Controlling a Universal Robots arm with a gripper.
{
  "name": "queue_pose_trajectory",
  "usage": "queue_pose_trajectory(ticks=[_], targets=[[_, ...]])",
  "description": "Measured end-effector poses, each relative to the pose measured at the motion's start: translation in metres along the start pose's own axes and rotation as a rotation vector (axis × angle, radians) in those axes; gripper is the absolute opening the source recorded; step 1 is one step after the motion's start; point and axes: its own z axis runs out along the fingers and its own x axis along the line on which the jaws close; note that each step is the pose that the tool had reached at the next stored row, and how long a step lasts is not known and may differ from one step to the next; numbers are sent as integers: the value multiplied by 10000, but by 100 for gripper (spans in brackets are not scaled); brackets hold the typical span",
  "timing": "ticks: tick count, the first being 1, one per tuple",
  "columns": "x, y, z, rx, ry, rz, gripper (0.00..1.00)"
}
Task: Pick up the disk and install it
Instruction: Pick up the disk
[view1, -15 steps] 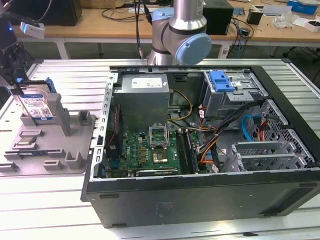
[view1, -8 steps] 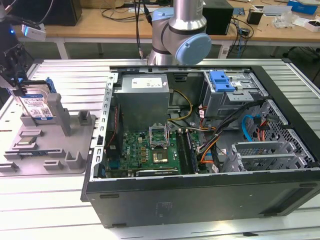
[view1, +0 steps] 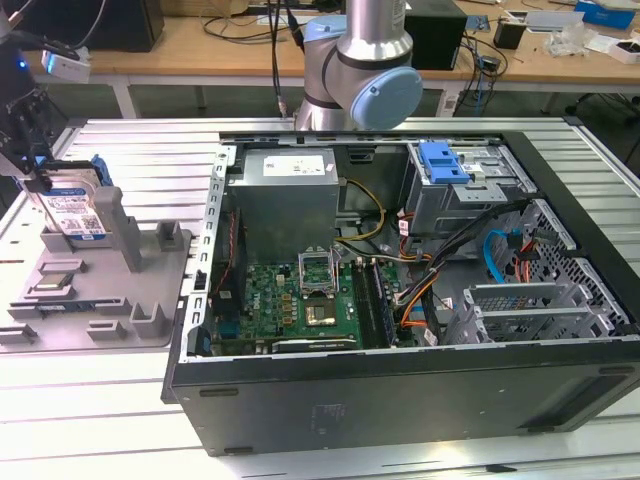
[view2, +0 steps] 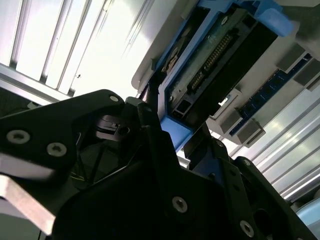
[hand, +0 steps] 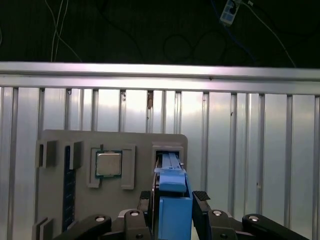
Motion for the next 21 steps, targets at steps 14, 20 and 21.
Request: queue_pose_trajectory(ticks=[14,20,21], targets=[[-3,5,29,1,1,-1,45],[-4,5,36,0,1,0,37],[-4,5,36,0,1,0,37]])
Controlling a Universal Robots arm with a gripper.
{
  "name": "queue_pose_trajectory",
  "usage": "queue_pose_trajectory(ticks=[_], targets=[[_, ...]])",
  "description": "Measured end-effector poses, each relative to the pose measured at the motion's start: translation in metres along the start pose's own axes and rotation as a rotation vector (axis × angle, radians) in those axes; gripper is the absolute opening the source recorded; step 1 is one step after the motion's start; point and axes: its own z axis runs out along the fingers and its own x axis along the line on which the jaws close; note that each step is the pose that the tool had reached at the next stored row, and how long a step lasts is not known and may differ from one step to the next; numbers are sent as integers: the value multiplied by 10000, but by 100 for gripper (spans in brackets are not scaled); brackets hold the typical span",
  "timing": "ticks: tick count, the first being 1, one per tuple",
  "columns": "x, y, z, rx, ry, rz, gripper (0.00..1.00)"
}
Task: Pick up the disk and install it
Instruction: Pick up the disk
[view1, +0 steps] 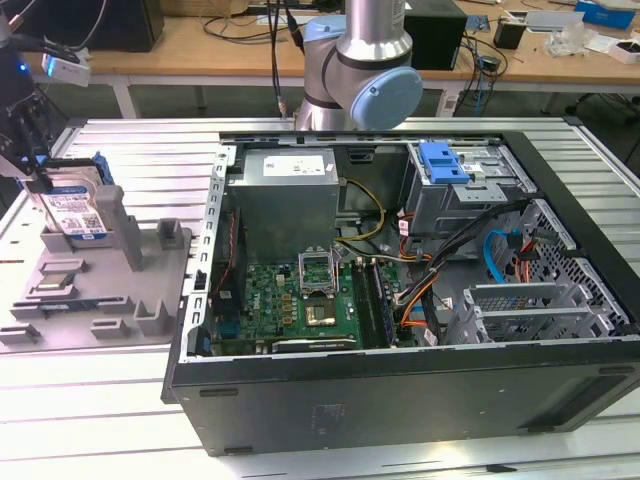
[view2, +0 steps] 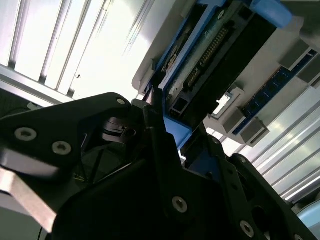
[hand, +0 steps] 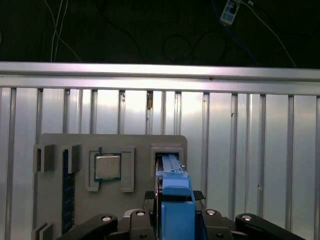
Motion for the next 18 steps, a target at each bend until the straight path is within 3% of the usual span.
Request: queue_pose_trajectory(ticks=[16,17,18], targets=[[0,0,2,0,0,0,37],[1,1,-35,4,-43,-2,37],[6,5,-169,12,-57,-1,37]])
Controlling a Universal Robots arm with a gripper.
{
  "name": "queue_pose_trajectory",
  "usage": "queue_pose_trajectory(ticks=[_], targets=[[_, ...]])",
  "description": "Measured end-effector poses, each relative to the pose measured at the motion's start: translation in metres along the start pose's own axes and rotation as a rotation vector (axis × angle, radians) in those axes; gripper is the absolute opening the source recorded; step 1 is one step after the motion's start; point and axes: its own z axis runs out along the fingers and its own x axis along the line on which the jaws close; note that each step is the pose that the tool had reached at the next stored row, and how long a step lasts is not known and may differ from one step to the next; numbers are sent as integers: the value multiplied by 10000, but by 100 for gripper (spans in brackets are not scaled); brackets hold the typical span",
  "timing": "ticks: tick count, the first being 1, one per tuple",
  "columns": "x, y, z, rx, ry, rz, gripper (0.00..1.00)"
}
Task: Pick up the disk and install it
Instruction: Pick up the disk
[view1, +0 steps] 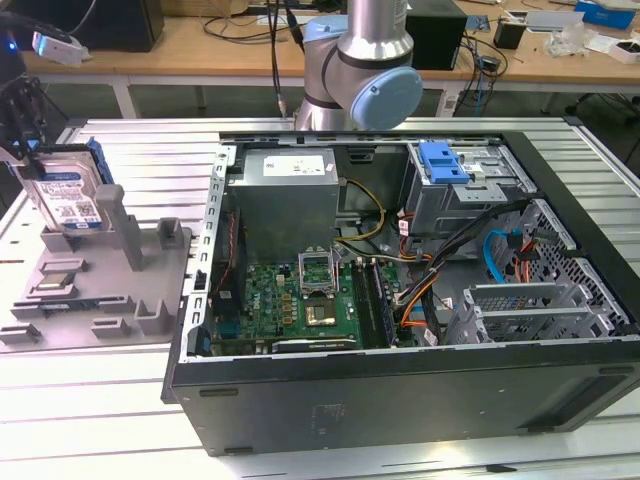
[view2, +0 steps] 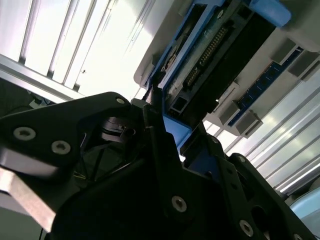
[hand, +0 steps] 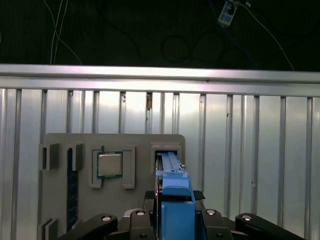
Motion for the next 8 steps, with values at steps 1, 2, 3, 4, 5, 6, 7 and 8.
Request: queue_pose_trajectory(ticks=[1,2,3,4,5,6,7,8], targets=[[3,3,-105,6,0,0,37],[4,4,-125,7,0,0,37],[4,5,-141,8,0,0,37],[4,5,-155,10,0,0,37],[5,5,-169,12,0,0,37],[5,6,-184,13,1,-1,37],[6,6,-198,16,1,-1,37],[6,6,-211,18,1,-1,37]])
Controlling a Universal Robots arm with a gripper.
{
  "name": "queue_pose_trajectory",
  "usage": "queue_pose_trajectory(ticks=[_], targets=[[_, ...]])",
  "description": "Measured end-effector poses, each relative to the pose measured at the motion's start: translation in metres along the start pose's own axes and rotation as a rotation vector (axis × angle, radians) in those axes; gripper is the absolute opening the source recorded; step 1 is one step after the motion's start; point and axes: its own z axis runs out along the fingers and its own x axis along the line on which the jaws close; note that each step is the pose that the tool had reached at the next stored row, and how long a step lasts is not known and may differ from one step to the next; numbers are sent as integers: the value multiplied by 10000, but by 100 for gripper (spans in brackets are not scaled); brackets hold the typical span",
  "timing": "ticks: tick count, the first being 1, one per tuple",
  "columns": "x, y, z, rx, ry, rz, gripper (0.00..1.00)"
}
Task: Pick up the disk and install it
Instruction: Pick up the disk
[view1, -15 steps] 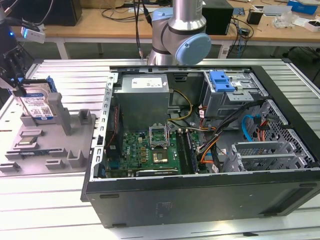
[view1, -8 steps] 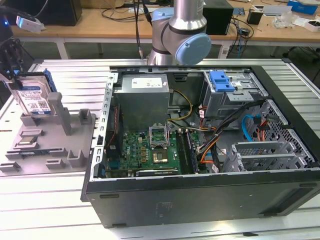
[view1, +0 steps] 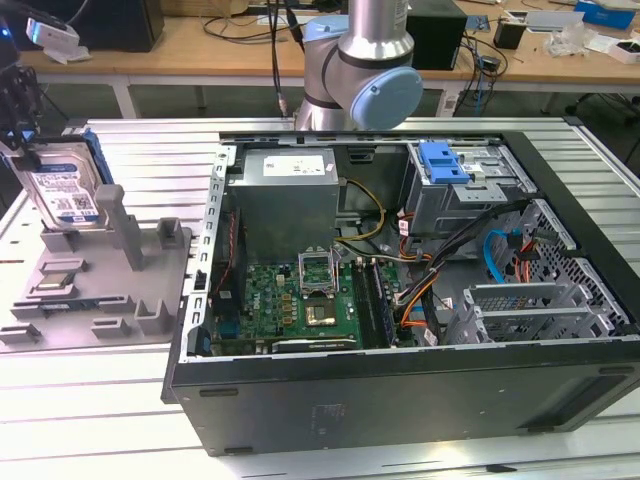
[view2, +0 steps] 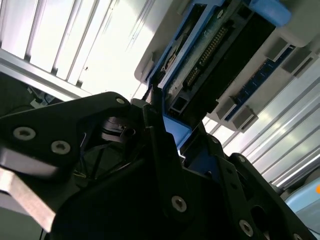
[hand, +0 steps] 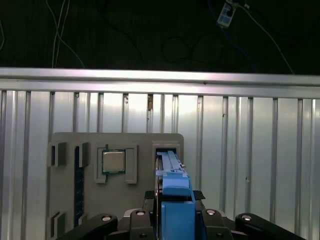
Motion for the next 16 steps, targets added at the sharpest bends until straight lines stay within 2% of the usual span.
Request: queue_pose_trajectory(ticks=[11,16], targets=[[5,6,-194,5,0,1,37],[8,10,-315,6,-1,1,37]])
